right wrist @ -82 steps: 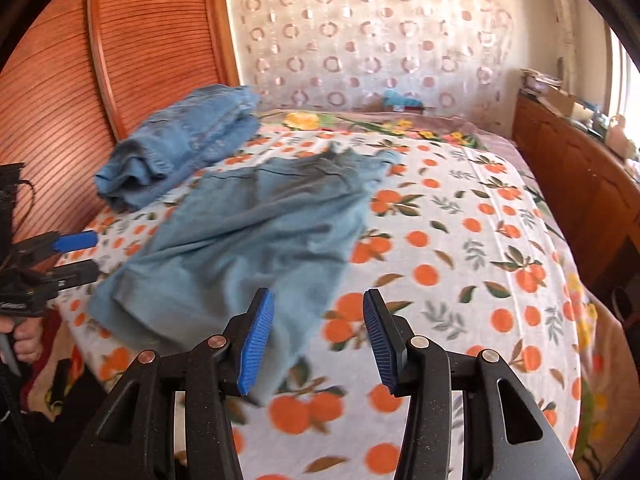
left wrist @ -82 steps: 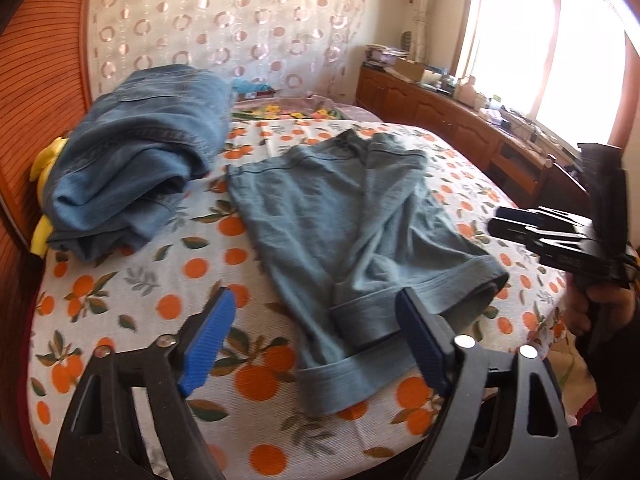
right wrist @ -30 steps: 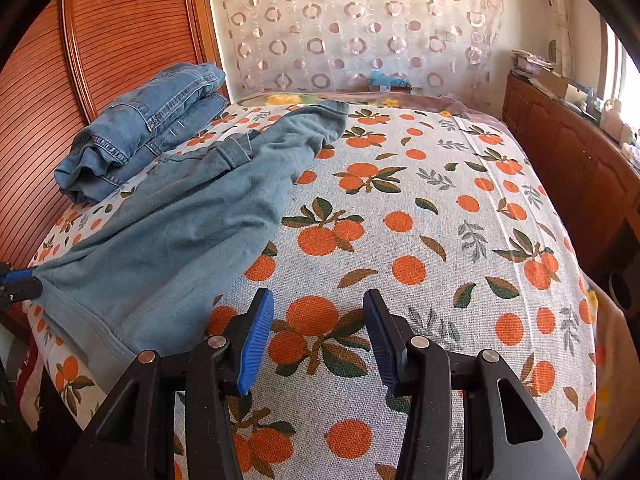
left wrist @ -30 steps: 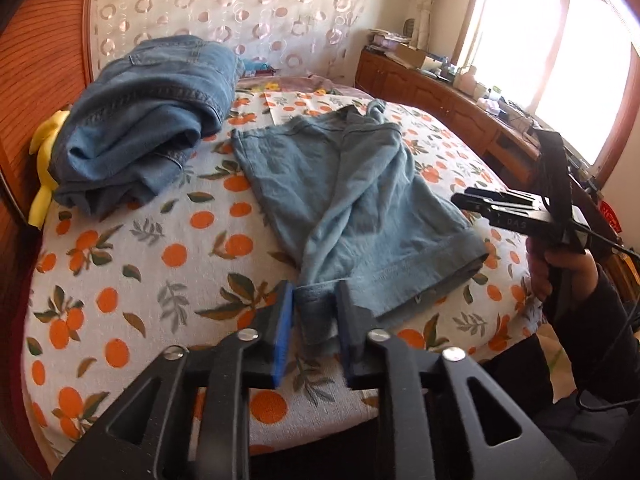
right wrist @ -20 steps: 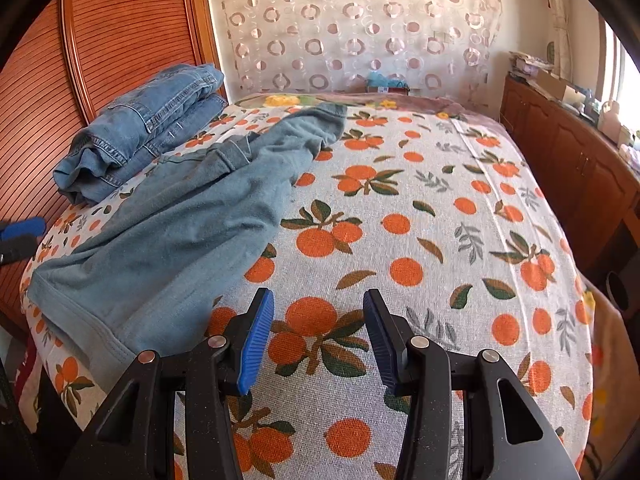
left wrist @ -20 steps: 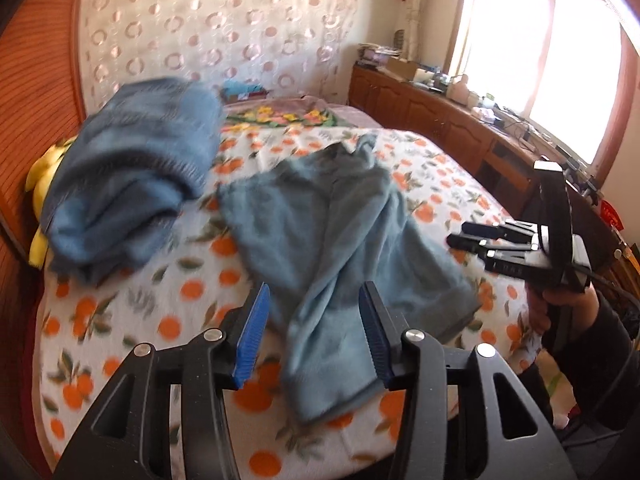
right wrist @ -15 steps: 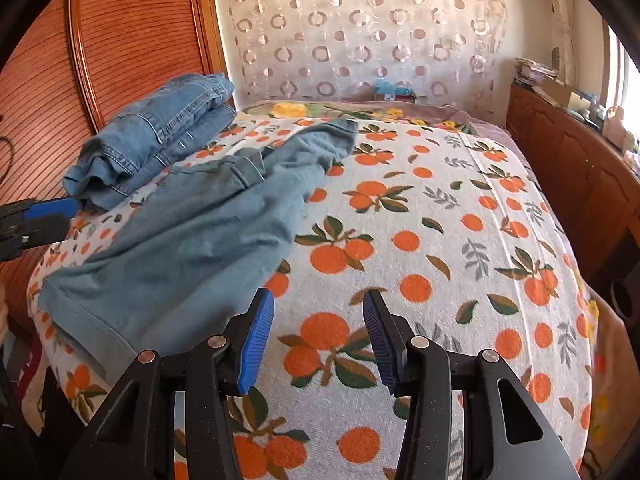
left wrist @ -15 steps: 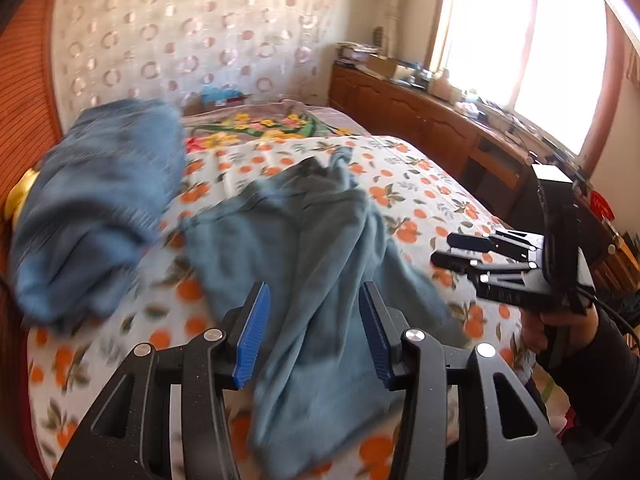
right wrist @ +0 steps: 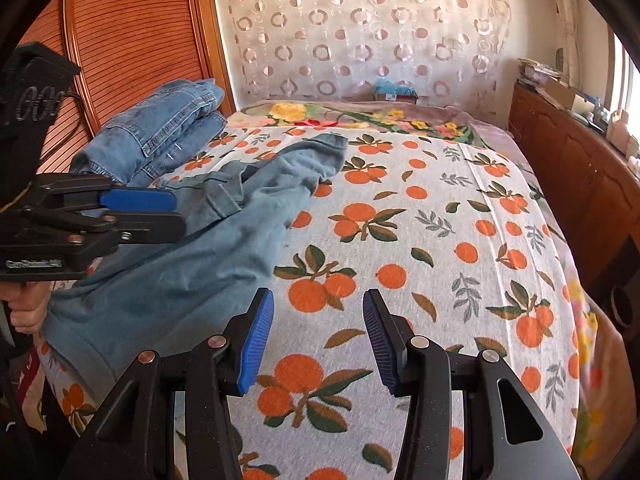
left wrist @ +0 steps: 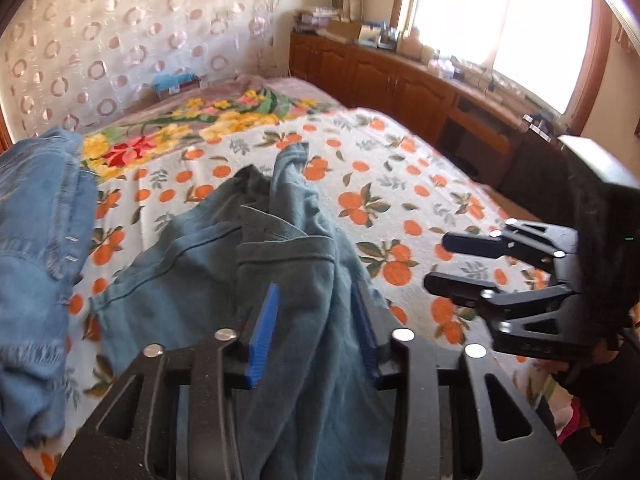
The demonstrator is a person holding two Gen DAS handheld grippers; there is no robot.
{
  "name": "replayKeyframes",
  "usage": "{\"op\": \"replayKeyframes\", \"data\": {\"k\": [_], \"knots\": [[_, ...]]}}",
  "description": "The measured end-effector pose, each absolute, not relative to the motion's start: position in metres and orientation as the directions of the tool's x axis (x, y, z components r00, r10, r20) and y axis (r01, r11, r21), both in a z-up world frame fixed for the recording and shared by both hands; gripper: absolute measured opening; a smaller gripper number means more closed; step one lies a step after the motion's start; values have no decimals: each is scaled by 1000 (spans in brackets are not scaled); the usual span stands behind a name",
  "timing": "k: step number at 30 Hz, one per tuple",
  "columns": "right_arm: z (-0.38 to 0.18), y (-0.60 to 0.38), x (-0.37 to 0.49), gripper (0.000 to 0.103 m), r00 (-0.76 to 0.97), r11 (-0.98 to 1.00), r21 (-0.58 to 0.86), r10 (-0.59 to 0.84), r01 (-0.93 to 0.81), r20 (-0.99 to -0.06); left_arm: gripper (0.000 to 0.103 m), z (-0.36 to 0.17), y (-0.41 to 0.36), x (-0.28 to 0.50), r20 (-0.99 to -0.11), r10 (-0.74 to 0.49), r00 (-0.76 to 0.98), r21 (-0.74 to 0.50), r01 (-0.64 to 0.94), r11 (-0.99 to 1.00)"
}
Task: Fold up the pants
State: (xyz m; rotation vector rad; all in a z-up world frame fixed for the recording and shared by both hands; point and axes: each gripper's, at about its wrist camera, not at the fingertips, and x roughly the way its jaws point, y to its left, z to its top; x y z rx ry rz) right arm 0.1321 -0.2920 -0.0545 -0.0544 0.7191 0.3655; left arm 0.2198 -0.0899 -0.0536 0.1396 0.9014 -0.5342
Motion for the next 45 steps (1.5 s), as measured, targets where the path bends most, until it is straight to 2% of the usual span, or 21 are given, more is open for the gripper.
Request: {"op": "replayKeyframes", "data": {"k": [3,9,18,24,26,28,31,41,45], "knots": [[-56,-295,139,48,679,931,104,327,-349,-657,15,-60,-94,229,-794,-349,498,-73,492,867],[-56,-298,151,48,667,934,115,325,-339,-671,5,-42,-63,238,-747,-343,569,-75,441,894],[-46,-283,158,48,675,926,81,326,-368,-661,5,-23,9,255,-705,-233,669,-38,292,956],[-49,-274,163,48,667,926,68,317,-371,-674,4,-34,18,257,-719,-255,647,-75,292,953],[-48,-271,164,48,666,926,65,314,-371,-677,13,-41,12,260,-734,-278,620,-92,314,945],[-48,-270,164,48,665,926,64,315,-373,-677,30,-47,6,262,-746,-280,604,-96,319,943],[-50,-268,165,48,659,925,64,315,-375,-684,43,-59,-2,266,-763,-281,582,-98,326,940],[-53,-256,168,48,636,910,83,347,-407,-689,42,-85,-11,276,-797,-269,540,-105,315,943],[-55,-251,167,48,631,906,81,351,-415,-691,22,-90,-7,277,-796,-289,532,-127,320,939]]}}
